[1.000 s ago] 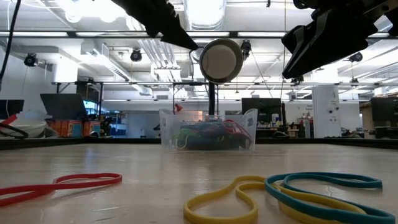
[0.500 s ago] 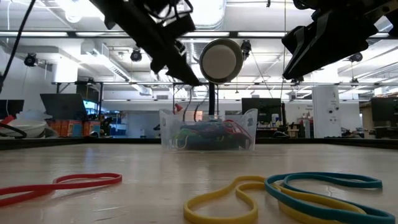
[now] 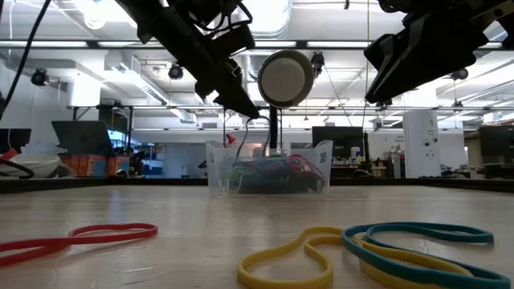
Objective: Pick and place rubber bands into bin
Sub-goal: Put the blue rubber band into the transparent bin, then put the red rubber band into the transparent bin
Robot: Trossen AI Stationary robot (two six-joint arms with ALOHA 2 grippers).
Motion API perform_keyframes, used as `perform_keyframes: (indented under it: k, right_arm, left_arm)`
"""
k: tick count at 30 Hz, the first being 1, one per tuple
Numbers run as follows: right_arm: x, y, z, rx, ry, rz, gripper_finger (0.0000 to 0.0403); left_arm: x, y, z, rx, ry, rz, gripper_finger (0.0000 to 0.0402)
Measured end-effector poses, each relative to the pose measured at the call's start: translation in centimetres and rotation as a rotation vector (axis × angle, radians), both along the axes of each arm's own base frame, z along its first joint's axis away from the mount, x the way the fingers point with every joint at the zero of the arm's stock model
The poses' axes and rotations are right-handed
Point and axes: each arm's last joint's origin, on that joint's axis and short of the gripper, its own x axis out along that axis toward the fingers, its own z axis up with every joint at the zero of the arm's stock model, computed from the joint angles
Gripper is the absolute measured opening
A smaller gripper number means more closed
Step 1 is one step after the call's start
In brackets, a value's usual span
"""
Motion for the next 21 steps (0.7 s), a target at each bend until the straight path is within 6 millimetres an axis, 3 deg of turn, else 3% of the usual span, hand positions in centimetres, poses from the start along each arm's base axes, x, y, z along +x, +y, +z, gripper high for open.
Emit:
perform_keyframes:
  k: [3, 13, 21]
  right_arm:
    - [0.0, 0.0, 0.0, 0.000, -0.001, 0.000, 0.0068]
    - [0.0, 0.0, 0.0, 0.000, -0.001, 0.000, 0.0068]
    - [-0.1, -0.1, -0.2, -0.003, 0.005, 0.000, 0.0068]
  left_arm:
    - [0.0, 0.0, 0.0, -0.002, 0.000, -0.003, 0.0020]
    - [0.0, -0.1, 0.1, -0.004, -0.001, -0.009, 0.0138]
    - [-0.7, -2.5, 1.8, -0.007, -0.010, -0.087, 0.0155]
